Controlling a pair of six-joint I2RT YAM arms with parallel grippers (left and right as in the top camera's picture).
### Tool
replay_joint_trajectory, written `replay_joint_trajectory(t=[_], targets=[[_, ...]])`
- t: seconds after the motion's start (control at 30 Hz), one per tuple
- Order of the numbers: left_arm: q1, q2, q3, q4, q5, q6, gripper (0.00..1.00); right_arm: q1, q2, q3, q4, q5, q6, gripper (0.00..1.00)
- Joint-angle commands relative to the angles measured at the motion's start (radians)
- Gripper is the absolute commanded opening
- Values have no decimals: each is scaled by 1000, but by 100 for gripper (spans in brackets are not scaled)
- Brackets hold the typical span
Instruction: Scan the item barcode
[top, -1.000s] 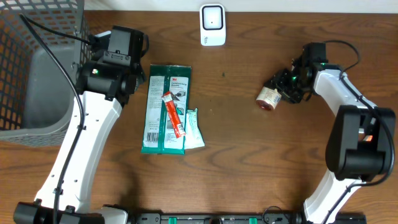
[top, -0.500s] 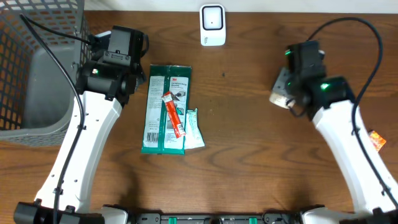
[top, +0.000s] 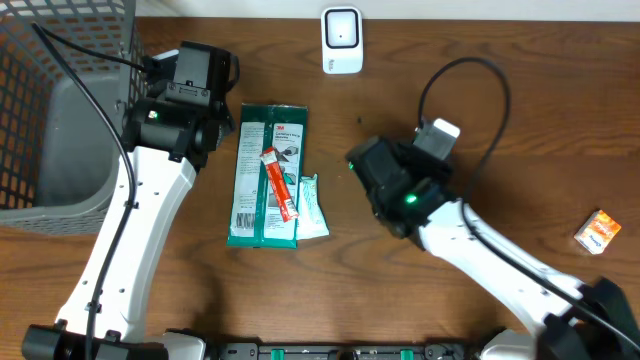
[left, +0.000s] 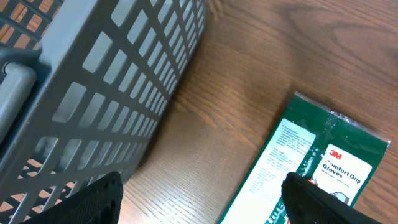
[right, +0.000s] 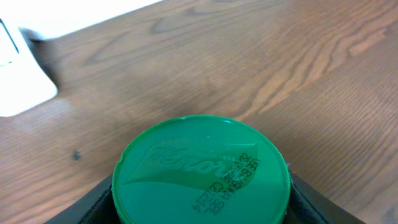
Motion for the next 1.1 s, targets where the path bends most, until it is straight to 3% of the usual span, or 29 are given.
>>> replay_joint_trajectory(t=[0.0, 0.37, 0.6, 0.73, 1.07], targets=[[2, 6, -5, -3, -16, 13, 82, -4, 45, -73, 112, 163, 49, 13], [2, 6, -5, -3, -16, 13, 82, -81, 259, -103, 413, 163, 40, 6], [2, 6, -5, -3, -16, 13, 82, -166, 314, -103, 607, 163, -227, 5], [2, 6, -5, -3, -16, 13, 82, -205, 314, -103, 632, 134, -293, 7], [2, 6, -5, -3, -16, 13, 82, -218, 314, -104, 609, -21, -295, 17]])
